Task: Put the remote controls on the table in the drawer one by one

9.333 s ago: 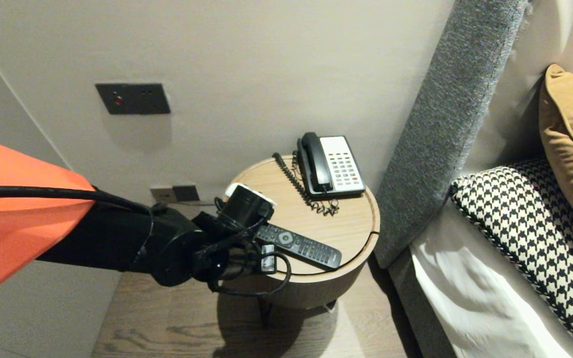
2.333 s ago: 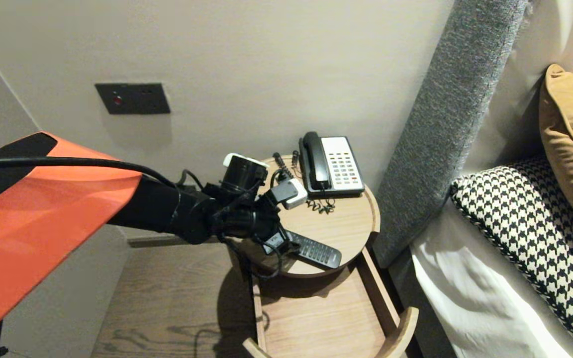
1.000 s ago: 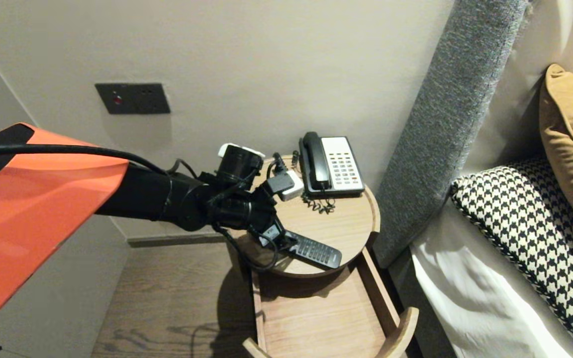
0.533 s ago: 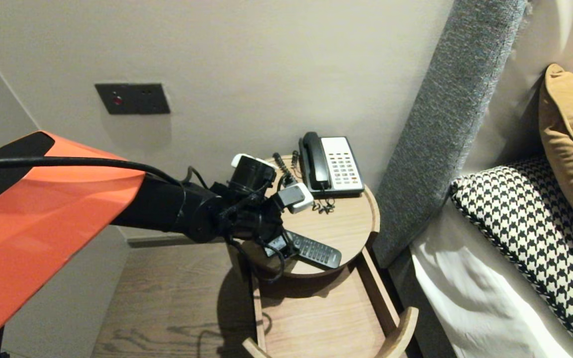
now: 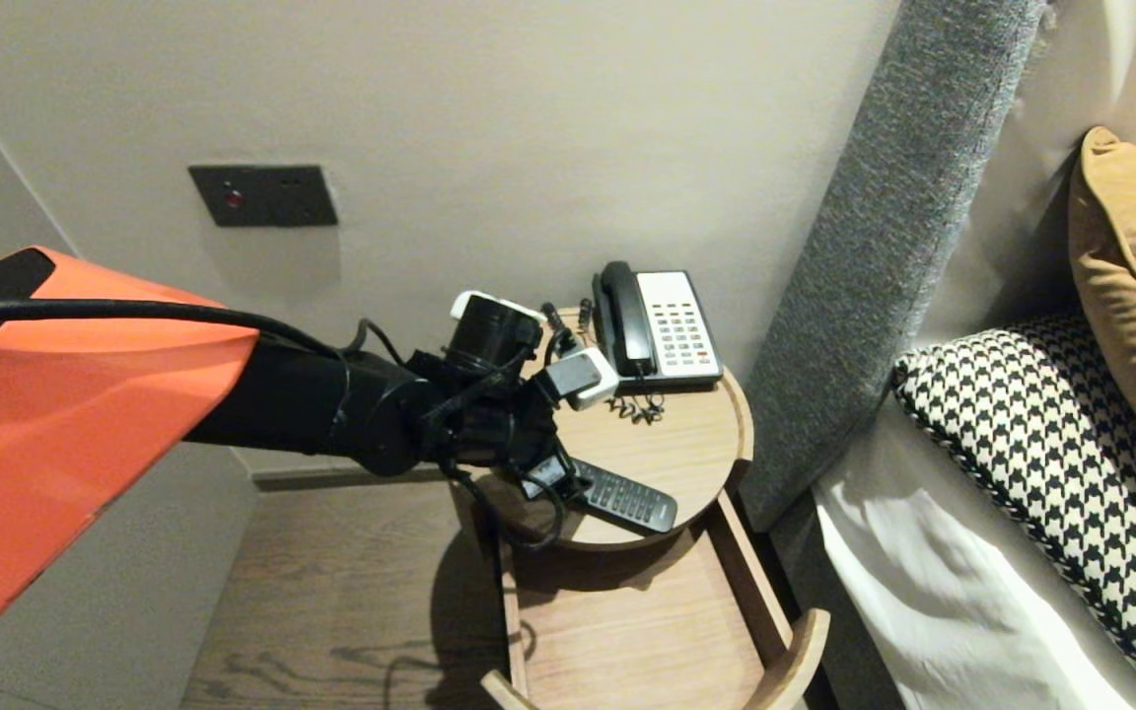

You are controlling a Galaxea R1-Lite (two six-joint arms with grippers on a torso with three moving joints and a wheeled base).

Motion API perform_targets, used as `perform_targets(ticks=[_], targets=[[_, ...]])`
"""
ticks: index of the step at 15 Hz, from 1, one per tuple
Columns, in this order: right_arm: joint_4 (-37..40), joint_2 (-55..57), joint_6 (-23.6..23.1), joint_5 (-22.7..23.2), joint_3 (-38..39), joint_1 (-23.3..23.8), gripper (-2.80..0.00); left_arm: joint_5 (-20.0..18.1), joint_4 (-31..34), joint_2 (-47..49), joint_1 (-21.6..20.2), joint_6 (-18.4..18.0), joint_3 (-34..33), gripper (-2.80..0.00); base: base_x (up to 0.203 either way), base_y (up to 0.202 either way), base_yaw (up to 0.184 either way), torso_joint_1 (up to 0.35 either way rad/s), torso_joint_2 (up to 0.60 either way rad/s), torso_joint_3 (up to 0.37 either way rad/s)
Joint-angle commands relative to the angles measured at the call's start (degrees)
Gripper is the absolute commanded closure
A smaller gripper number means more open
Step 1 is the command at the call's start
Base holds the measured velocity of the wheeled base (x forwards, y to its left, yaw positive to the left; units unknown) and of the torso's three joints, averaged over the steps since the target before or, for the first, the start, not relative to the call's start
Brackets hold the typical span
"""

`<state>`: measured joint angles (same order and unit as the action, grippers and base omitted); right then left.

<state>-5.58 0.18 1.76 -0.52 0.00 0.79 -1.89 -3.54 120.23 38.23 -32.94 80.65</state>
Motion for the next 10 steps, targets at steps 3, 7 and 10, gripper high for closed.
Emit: perform_targets(ticks=[3, 7, 10], targets=[[0.0, 0.1, 0.0, 0.0, 2.3, 0.0, 0.00, -0.1, -4.0, -0.1, -0.2, -0.2, -0.4, -2.80, 0.000, 0.000, 0.000, 0.000, 0.00, 0.000], [0.0, 0.0, 0.0, 0.0, 2.3, 0.0, 0.00, 0.2, -9.1, 1.2, -0.2, -0.9, -1.9, -2.80, 0.000, 0.000, 0.000, 0.000, 0.00, 0.000], [0.0, 0.0, 0.0, 0.0, 2.3, 0.0, 0.00, 0.3, -11.0, 2.4, -0.2, -1.0, -4.9, -2.80, 0.000, 0.000, 0.000, 0.000, 0.00, 0.000]])
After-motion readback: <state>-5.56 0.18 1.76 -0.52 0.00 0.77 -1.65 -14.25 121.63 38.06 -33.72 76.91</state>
